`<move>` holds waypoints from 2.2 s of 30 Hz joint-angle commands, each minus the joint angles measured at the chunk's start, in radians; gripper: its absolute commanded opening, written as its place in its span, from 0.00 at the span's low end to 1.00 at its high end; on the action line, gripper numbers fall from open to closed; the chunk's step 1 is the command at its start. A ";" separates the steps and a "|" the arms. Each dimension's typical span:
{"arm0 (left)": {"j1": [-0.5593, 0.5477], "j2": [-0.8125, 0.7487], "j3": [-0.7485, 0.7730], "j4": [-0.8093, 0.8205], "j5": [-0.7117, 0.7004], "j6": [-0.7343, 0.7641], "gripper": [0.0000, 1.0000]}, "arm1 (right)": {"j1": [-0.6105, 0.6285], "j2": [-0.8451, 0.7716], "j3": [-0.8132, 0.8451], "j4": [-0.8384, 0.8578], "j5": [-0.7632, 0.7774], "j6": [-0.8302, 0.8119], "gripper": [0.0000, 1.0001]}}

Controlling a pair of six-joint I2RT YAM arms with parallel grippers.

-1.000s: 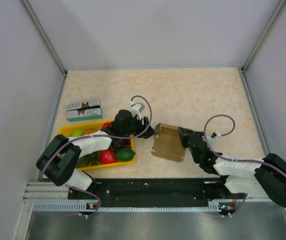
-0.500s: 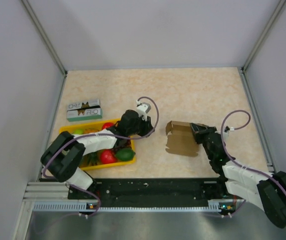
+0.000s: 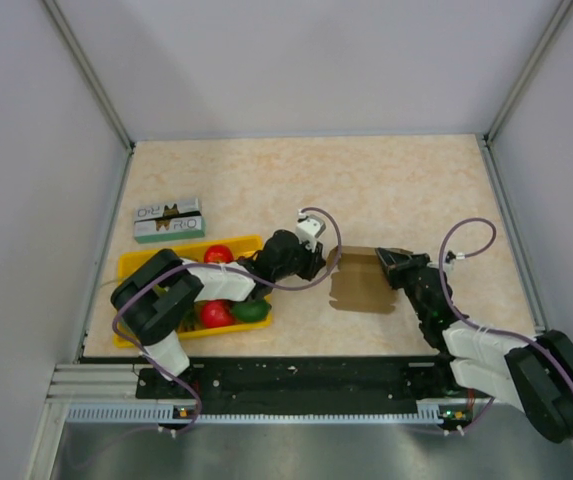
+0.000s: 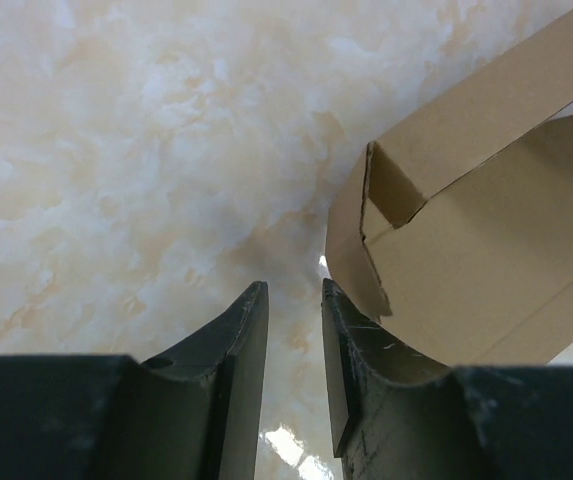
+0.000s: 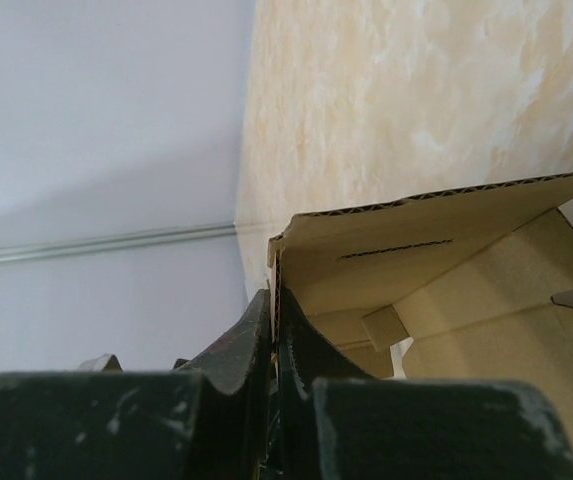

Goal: Fold the paper box

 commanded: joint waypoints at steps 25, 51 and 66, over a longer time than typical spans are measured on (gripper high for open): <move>-0.136 0.083 0.063 0.208 -0.290 0.061 0.47 | -0.014 0.006 -0.032 0.005 0.023 0.106 0.00; -0.171 0.133 0.078 0.356 -0.374 0.042 0.74 | -0.014 0.029 -0.031 -0.006 -0.010 0.153 0.00; -0.176 0.224 0.155 0.395 -0.570 0.056 0.55 | -0.011 0.068 -0.014 -0.049 -0.066 0.222 0.00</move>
